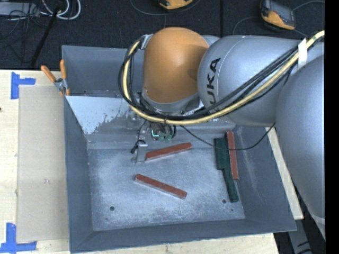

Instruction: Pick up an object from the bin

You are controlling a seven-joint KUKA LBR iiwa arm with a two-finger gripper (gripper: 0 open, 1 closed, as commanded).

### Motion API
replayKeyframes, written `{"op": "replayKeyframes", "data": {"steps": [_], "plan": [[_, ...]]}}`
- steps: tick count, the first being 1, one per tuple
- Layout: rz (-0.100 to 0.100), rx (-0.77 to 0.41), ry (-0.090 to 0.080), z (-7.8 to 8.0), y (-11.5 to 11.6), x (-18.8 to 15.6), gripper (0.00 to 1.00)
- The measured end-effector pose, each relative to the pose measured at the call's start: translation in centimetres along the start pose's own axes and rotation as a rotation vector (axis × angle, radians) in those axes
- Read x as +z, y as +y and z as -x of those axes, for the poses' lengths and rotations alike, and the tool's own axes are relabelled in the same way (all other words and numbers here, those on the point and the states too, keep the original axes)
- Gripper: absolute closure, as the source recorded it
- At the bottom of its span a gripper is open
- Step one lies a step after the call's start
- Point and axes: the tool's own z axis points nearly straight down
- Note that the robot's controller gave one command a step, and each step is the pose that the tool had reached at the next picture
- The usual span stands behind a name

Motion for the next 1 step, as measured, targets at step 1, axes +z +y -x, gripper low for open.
{"op": "replayKeyframes", "data": {"steps": [1], "plan": [[0.001,-0.038,-0.002,-0.98,-4.16,14.04,0.0]]}}
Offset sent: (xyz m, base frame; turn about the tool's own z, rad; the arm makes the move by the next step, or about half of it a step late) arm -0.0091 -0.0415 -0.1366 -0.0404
